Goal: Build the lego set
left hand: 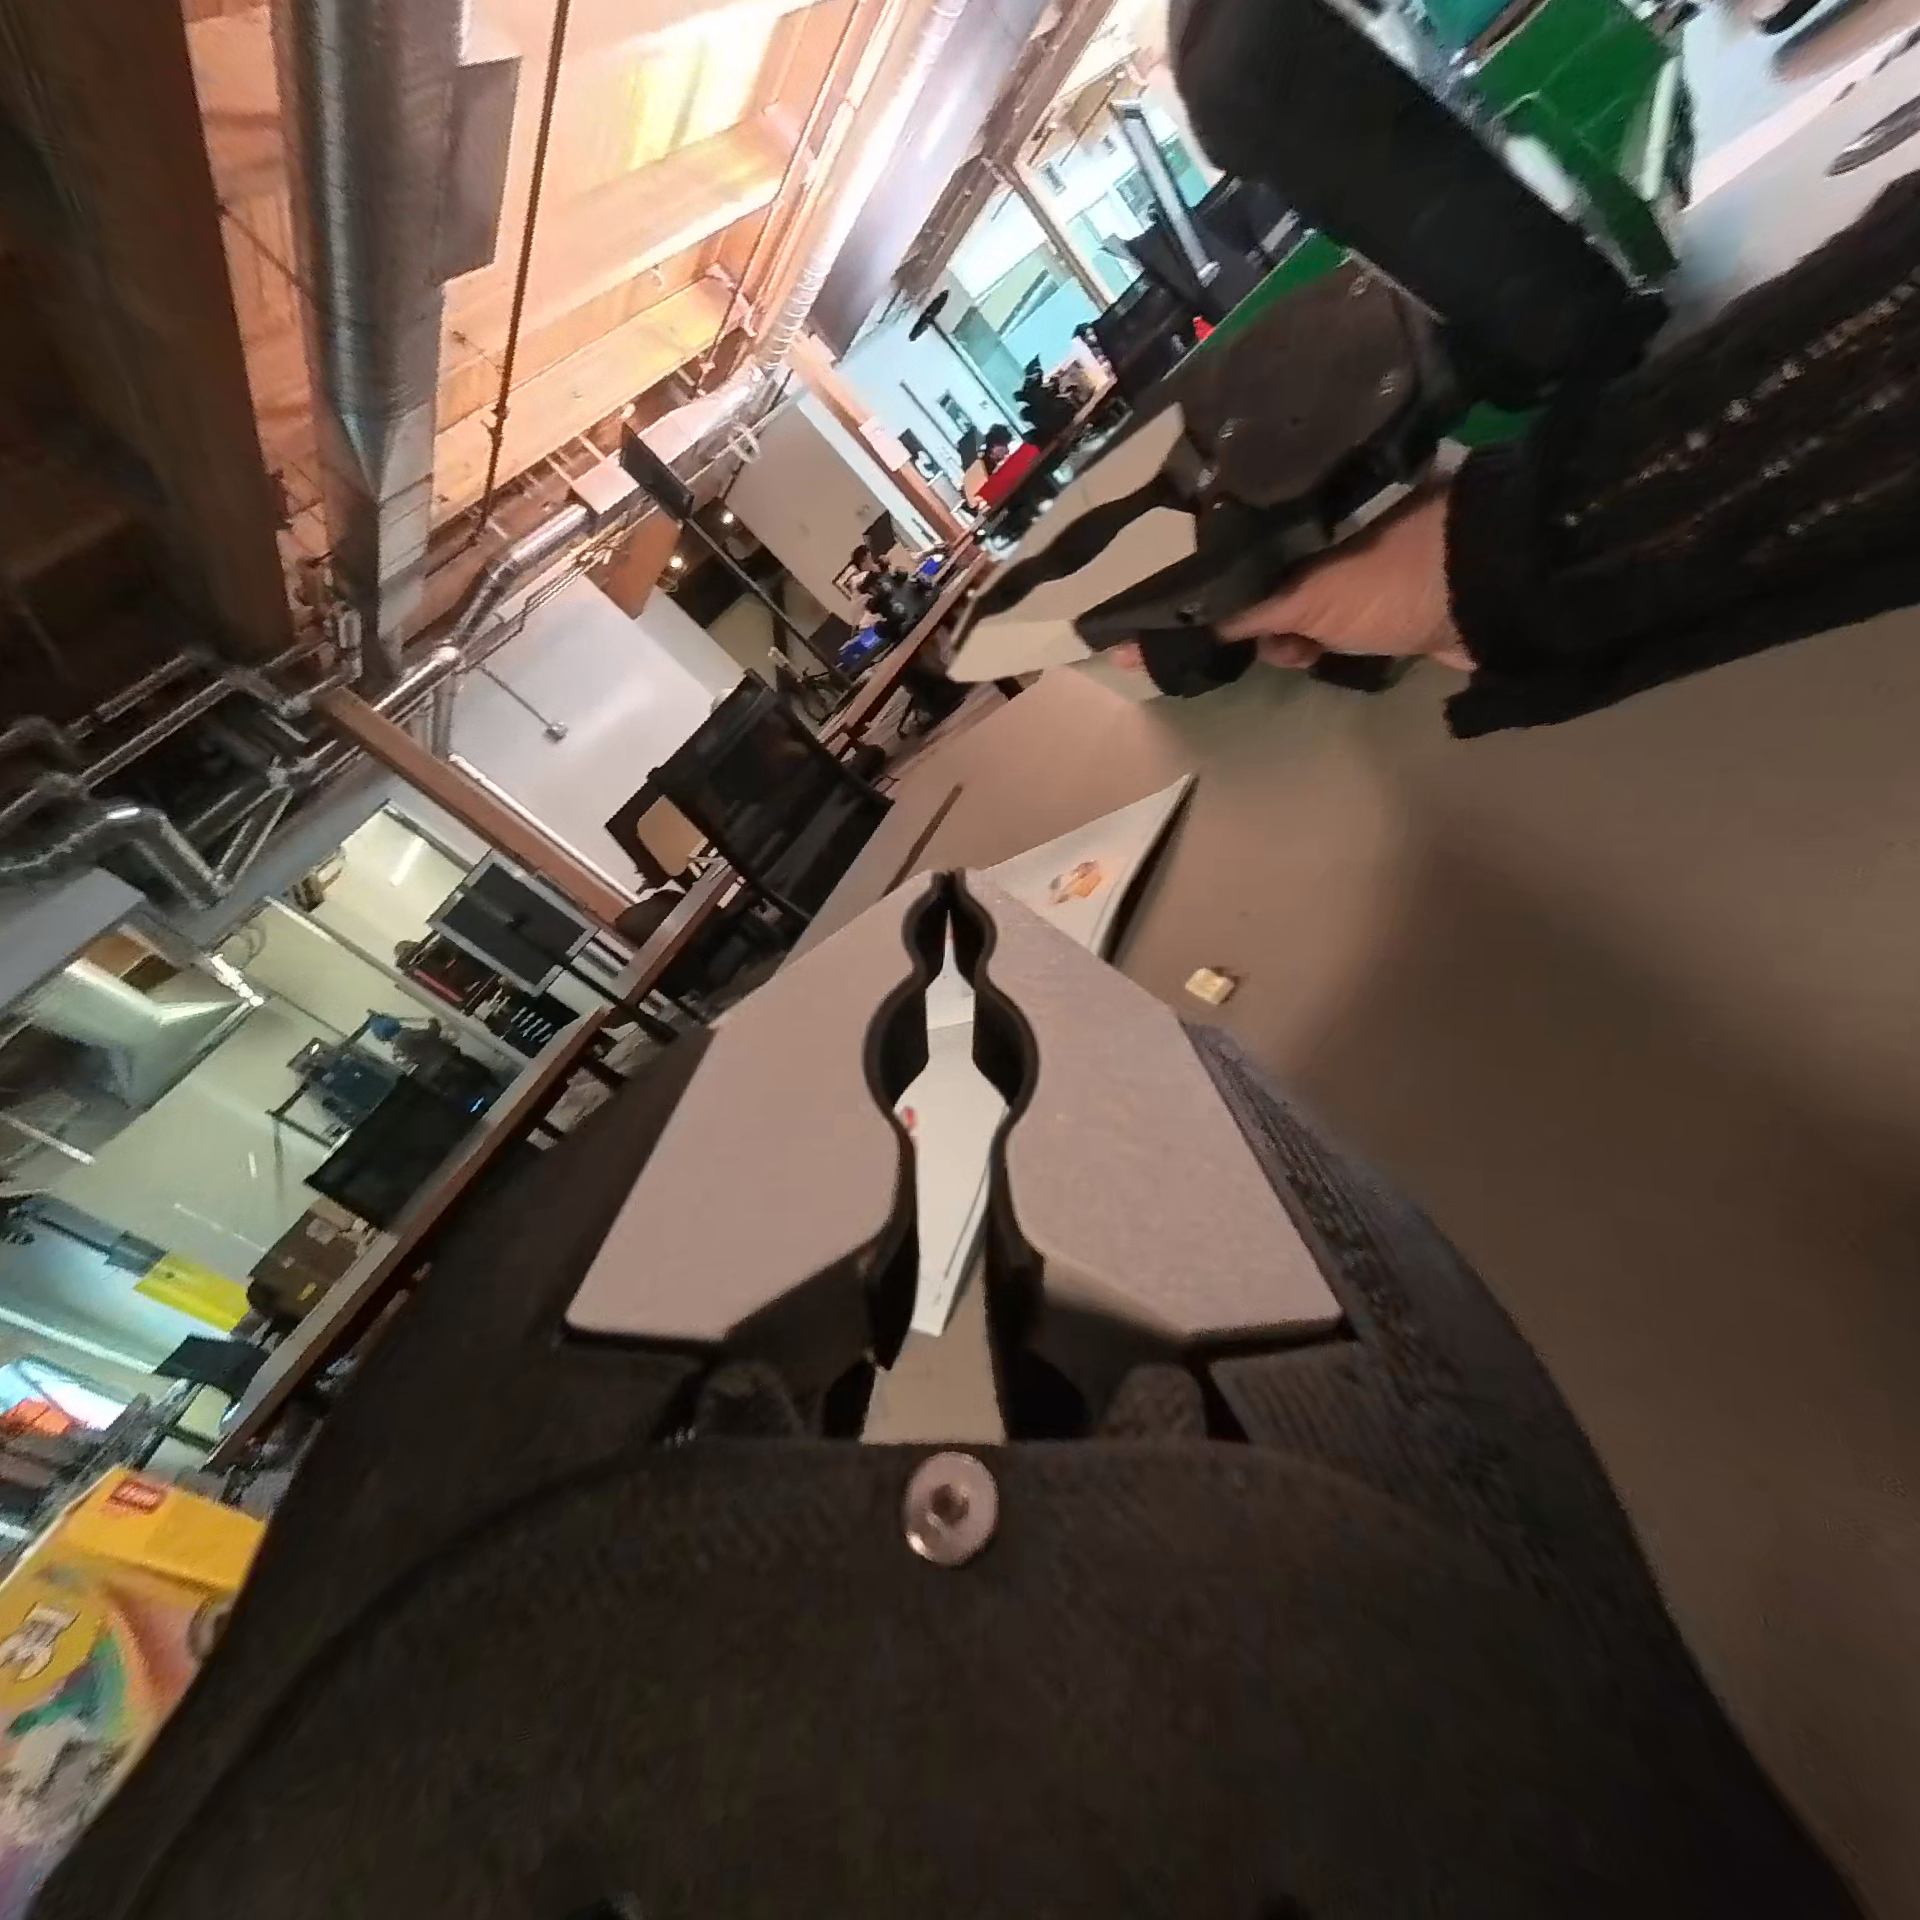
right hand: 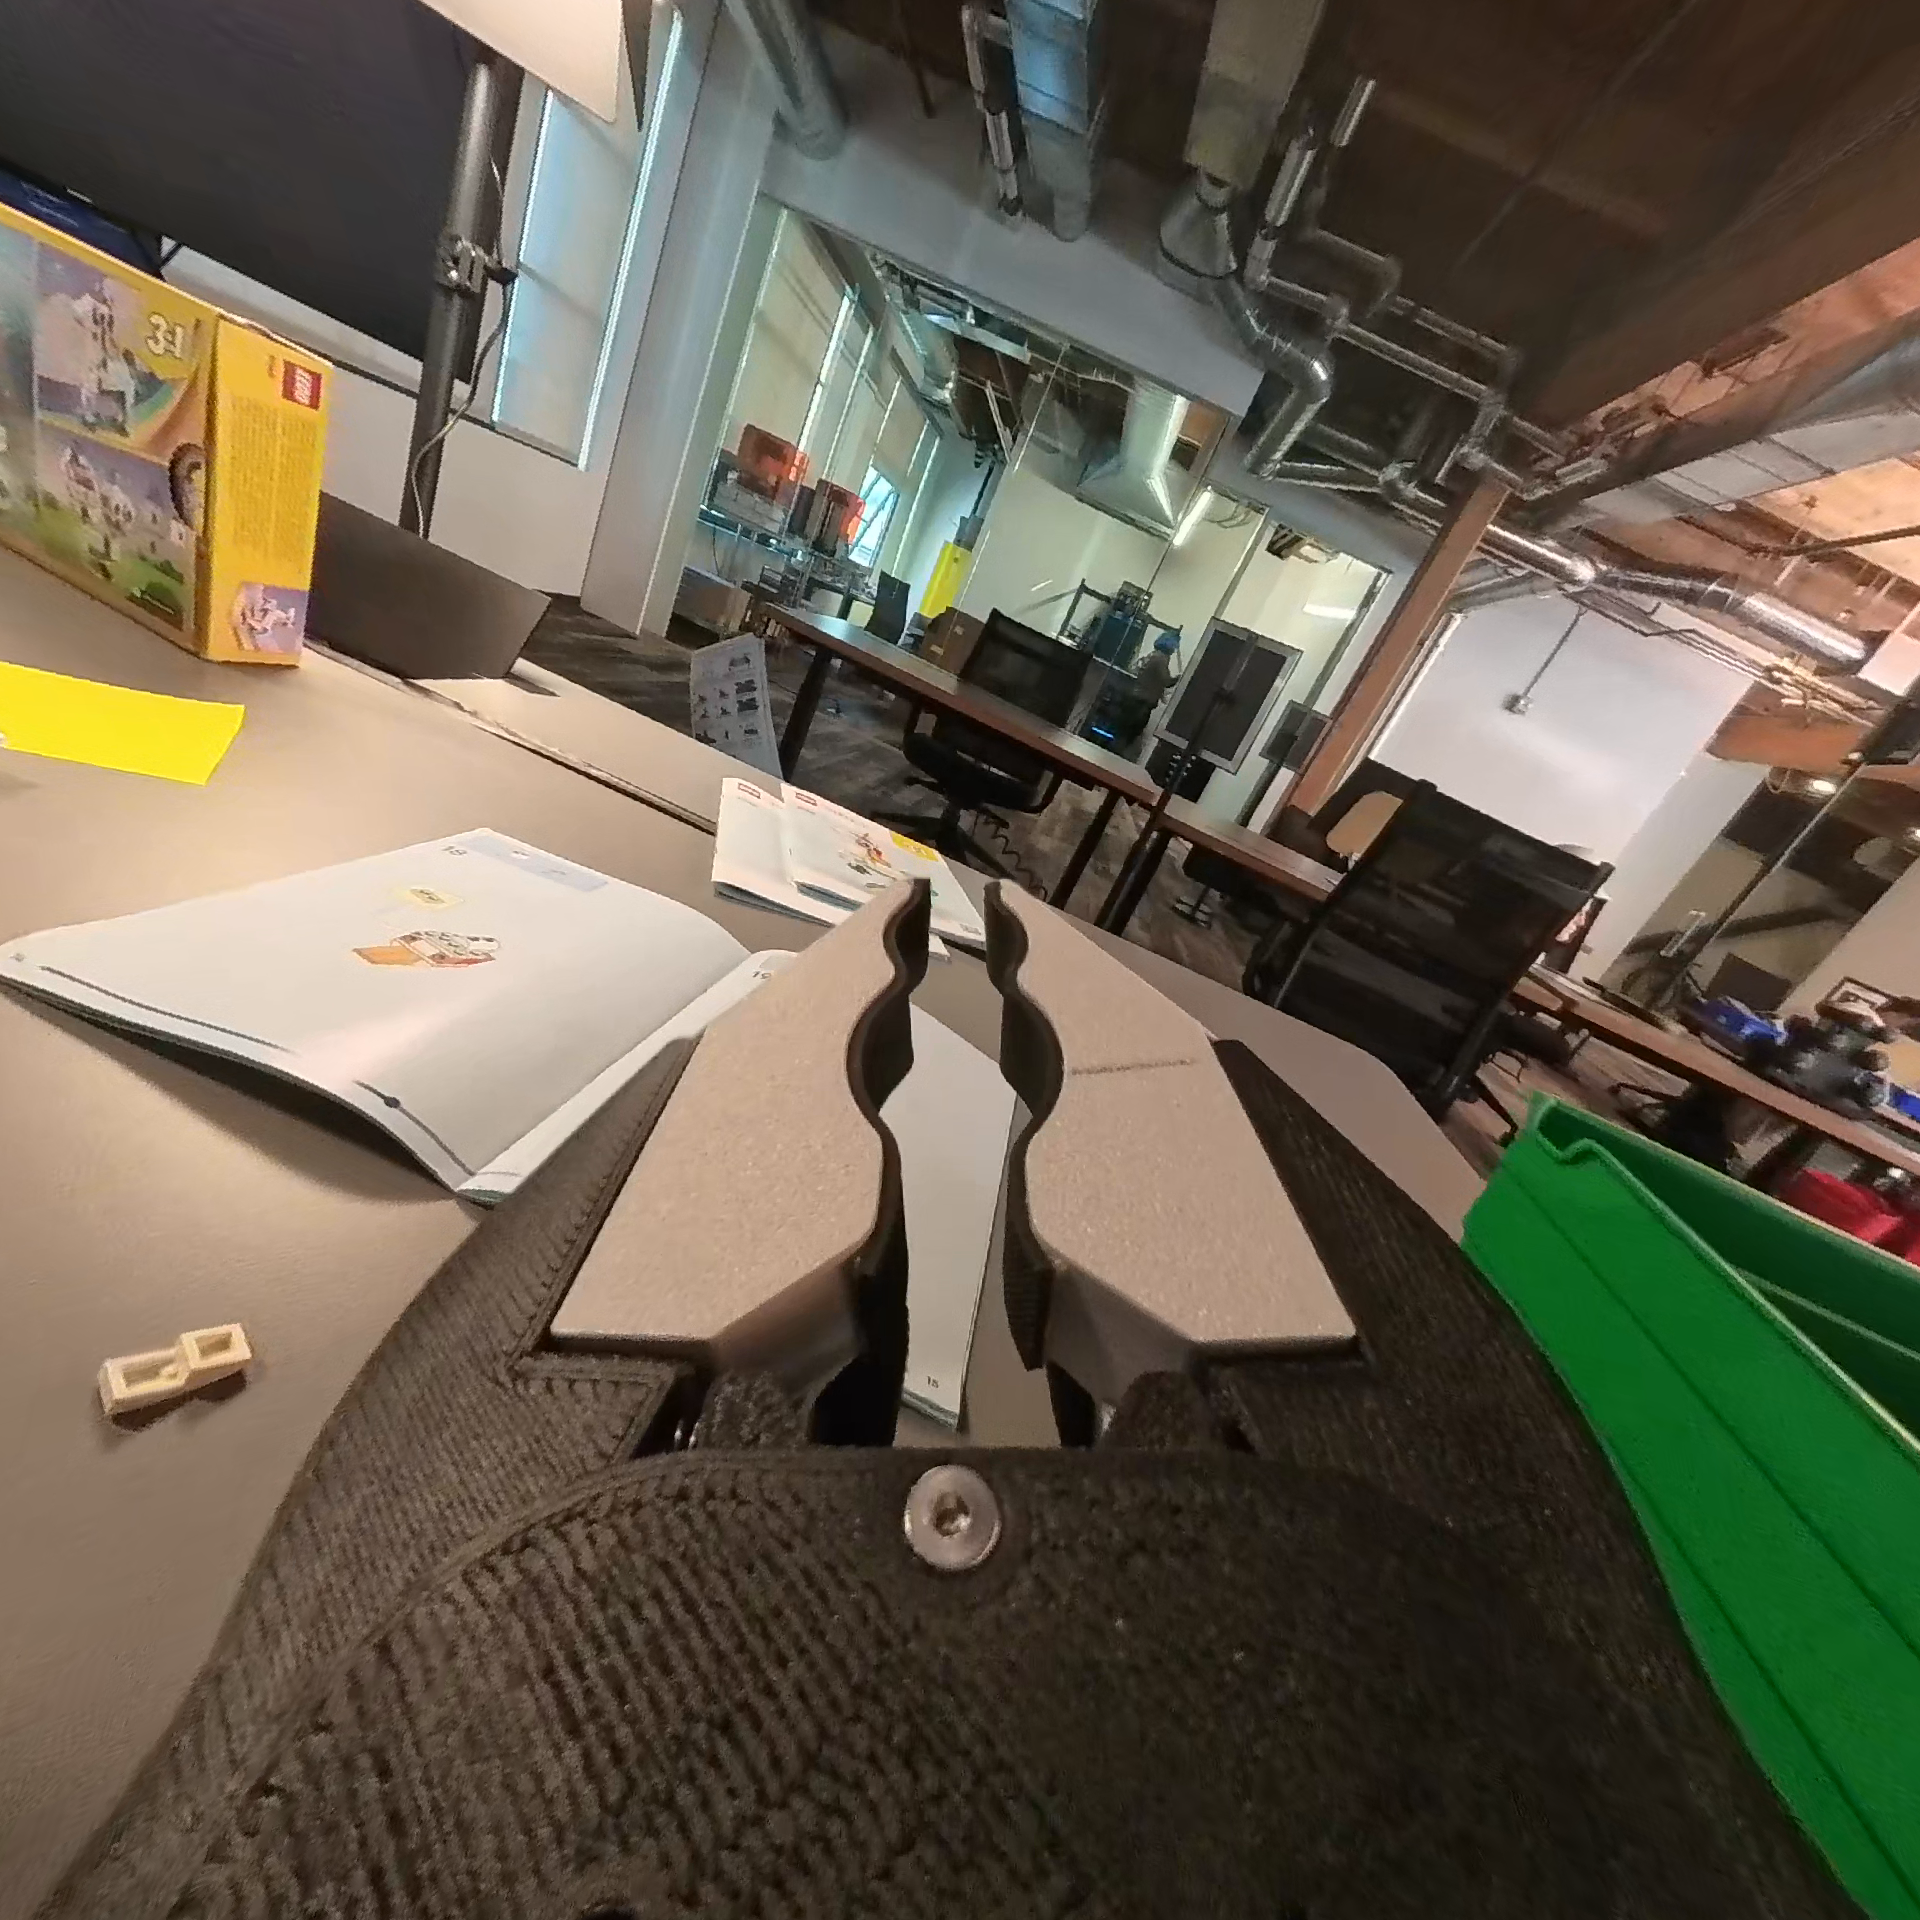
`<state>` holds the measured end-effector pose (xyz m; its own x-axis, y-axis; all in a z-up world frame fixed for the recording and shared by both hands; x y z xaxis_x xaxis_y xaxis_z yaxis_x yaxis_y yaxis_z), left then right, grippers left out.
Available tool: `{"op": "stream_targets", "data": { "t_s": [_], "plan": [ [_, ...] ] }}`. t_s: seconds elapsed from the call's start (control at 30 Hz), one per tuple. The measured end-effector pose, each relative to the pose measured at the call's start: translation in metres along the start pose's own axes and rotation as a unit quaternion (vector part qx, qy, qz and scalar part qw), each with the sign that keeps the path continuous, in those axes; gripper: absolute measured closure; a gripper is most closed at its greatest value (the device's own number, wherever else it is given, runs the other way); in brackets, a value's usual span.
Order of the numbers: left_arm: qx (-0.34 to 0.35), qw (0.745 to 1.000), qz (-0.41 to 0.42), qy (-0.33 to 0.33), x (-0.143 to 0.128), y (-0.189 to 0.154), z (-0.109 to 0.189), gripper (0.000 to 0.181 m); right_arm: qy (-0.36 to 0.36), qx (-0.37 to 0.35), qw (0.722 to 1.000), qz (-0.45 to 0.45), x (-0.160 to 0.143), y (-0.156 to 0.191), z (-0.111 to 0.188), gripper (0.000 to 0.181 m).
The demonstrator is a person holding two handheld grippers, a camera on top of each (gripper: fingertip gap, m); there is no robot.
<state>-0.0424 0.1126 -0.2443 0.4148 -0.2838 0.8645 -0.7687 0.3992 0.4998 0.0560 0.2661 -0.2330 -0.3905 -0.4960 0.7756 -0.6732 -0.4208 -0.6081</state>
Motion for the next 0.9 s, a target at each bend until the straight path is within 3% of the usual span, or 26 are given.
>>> {"op": "stream_targets", "data": {
  "t_s": [0.17,0.23,0.3,0.37,0.57,0.67,0.9],
  "plan": [
    [0.073,0.997,0.010,0.029,-0.005,0.027,0.005,0.180,0.006,-0.010,1.000,0.003,-0.002,-0.003,0.000,0.173],
    [0.129,0.987,0.056,0.076,-0.012,0.051,0.011,0.158,0.009,-0.011,1.000,0.000,-0.003,-0.003,0.000,0.173],
    [0.197,0.960,0.120,0.157,-0.036,0.079,0.023,0.134,0.011,-0.011,1.000,-0.002,-0.004,-0.004,-0.001,0.173],
    [0.240,0.932,0.162,0.218,-0.061,0.096,0.040,0.128,0.011,-0.013,1.000,-0.004,-0.004,-0.004,-0.001,0.173],
    [0.273,0.869,0.195,0.364,-0.114,0.113,0.067,0.133,0.006,-0.018,1.000,-0.013,-0.003,-0.007,0.000,0.174],
    [0.278,0.850,0.217,0.391,-0.122,0.115,0.072,0.136,0.003,-0.017,1.000,-0.018,-0.002,-0.007,0.001,0.174],
    [0.282,0.812,0.264,0.438,-0.137,0.116,0.073,0.126,-0.006,-0.015,0.999,-0.028,-0.001,-0.008,0.002,0.174]
  ]
}}
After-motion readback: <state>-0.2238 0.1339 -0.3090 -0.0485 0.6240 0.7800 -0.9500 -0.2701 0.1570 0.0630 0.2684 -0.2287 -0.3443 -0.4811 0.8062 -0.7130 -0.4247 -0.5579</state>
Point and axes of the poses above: each gripper's, where its closed fingertips meet, z back along the fingers, x out of its top, y = z × x across the jaws, the point moved 2 cm from there along z, back along the fingers, and after that the axes turned 14 degrees about z, right-handed, at the moved point
